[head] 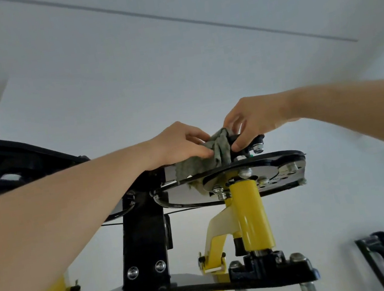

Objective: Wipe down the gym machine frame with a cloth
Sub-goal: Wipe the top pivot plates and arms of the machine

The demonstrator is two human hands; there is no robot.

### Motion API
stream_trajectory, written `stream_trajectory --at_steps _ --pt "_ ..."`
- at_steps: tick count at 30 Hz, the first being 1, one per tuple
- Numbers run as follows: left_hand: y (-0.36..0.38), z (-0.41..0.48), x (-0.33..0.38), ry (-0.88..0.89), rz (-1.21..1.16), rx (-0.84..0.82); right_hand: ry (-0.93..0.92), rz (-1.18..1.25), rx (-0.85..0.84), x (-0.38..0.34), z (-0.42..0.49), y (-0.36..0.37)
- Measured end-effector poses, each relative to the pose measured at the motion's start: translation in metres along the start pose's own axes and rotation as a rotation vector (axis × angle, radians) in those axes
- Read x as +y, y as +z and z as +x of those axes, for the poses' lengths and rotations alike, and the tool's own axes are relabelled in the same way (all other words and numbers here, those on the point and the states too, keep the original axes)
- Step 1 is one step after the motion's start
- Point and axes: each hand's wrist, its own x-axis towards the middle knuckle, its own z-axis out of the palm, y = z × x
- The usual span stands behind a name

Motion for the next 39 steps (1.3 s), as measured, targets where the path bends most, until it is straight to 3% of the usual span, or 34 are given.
stream_trajectory --at_steps 12,16,20,25,29,39 --pt "0.028 0.014 0.039 0.149 -0.053 0.035 -0.008 0.241 0.093 0.045 -0.049 -0.004" --pt "0.023 0.008 0.034 0.144 -0.007 0.032 -0.058 0.364 0.246 0.04 -0.045 0.007" --pt "0.01 0.001 0.021 0.095 0.088 0.028 -0.116 0.264 0.314 0.021 -0.028 0.02" --pt "-0.012 -0.006 -0.007 0.029 0.297 0.007 -0.136 -0.128 0.243 -0.014 0.005 0.033" --pt "-0.024 -0.008 -0.027 -0.033 0.489 0.022 -0.129 -0.284 0.201 -0.037 0.031 0.044" --pt "-0.064 -0.044 -0.042 -0.098 0.903 -0.069 -0.203 -0.156 0.211 -0.078 0.072 0.078"
